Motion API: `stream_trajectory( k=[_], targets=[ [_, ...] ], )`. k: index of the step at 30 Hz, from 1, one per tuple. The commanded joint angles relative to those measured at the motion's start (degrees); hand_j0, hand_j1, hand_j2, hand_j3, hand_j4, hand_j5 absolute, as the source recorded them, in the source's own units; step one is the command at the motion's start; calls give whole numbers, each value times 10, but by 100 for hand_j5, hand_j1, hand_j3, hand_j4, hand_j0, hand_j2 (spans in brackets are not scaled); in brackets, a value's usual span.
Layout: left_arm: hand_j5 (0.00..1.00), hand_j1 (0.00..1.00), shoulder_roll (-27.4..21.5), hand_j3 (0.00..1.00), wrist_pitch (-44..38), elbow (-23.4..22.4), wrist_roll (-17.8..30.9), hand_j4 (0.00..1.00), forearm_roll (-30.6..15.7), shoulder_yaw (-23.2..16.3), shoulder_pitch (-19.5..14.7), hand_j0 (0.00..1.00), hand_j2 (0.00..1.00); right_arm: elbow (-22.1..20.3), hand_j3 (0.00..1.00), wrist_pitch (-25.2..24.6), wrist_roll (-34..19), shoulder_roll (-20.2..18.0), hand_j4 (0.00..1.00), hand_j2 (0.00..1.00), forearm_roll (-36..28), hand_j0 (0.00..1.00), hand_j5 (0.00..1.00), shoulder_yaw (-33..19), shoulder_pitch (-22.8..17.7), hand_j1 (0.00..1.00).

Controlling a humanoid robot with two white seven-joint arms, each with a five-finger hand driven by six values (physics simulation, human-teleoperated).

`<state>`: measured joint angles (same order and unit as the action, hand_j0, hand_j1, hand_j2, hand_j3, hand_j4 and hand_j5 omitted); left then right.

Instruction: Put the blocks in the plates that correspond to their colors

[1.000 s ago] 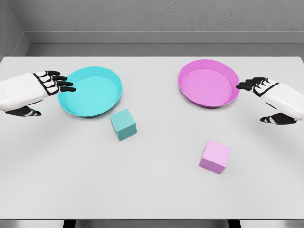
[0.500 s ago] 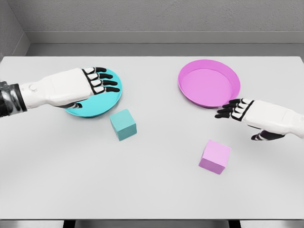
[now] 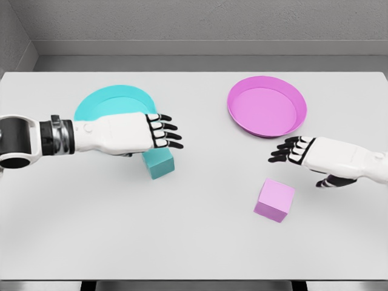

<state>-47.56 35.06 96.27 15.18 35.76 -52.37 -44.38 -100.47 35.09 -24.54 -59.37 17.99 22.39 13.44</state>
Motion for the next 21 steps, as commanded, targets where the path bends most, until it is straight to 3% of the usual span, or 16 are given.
stream_trajectory(
  k=[1, 3, 15, 19, 21],
  targets=[
    [100, 100, 2, 100, -1, -1, 0, 100, -3, -22, -1, 100, 100, 0, 100, -1, -17, 8, 100, 100, -3, 100, 100, 27, 4, 100],
    [100, 100, 4, 100, -1, -2, 1, 100, -3, -30, -9, 100, 100, 0, 100, -1, -25, 17, 100, 100, -3, 100, 100, 56, 25, 100],
    [100, 100, 24, 100, -1, -20, 1, 100, 38, -55, -26, 100, 100, -1, 100, -1, -58, 18, 100, 100, -2, 100, 100, 70, 26, 100],
    [100, 100, 28, 100, -1, -30, 4, 100, 49, -56, -27, 100, 100, -1, 100, -1, -58, 21, 100, 100, -2, 100, 100, 74, 44, 100],
    [100, 100, 36, 100, -1, -36, 24, 100, 54, -63, -32, 100, 100, -1, 100, -1, -58, 29, 100, 100, -2, 100, 100, 105, 72, 100]
  ],
)
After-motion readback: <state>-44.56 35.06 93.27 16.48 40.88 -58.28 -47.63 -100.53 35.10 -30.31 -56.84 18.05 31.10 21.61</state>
